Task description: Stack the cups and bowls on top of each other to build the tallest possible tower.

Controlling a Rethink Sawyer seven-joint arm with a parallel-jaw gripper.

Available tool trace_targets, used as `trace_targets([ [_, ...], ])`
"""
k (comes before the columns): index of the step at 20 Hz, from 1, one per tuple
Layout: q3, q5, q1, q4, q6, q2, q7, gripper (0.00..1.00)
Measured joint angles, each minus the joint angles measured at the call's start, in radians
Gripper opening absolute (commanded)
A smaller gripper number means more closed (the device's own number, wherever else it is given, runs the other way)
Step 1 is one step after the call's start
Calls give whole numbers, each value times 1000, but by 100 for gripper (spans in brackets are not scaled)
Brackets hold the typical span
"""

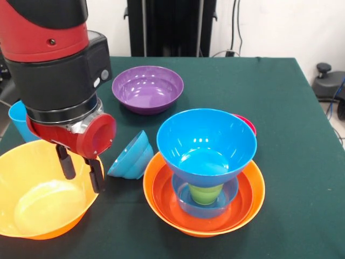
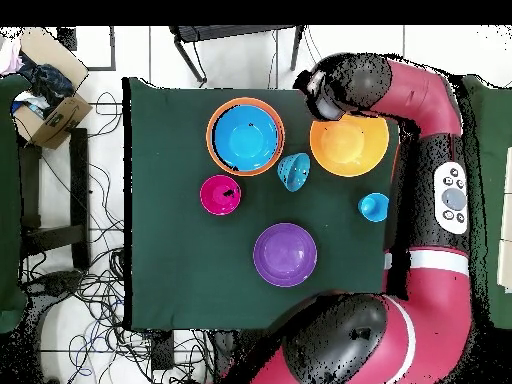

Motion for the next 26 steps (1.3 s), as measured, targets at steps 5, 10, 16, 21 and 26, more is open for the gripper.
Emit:
trace_targets([
  [5,0,0,-12,40,-46,4,0,100],
  [10,0,0,-21,61,-99,15,0,100],
  [16,0,0,-26,63,-140,42,0,100],
  [21,0,-2,-30,69,-161,78,0,100],
  [26,0,-3,-32,73,-161,95,0,100],
])
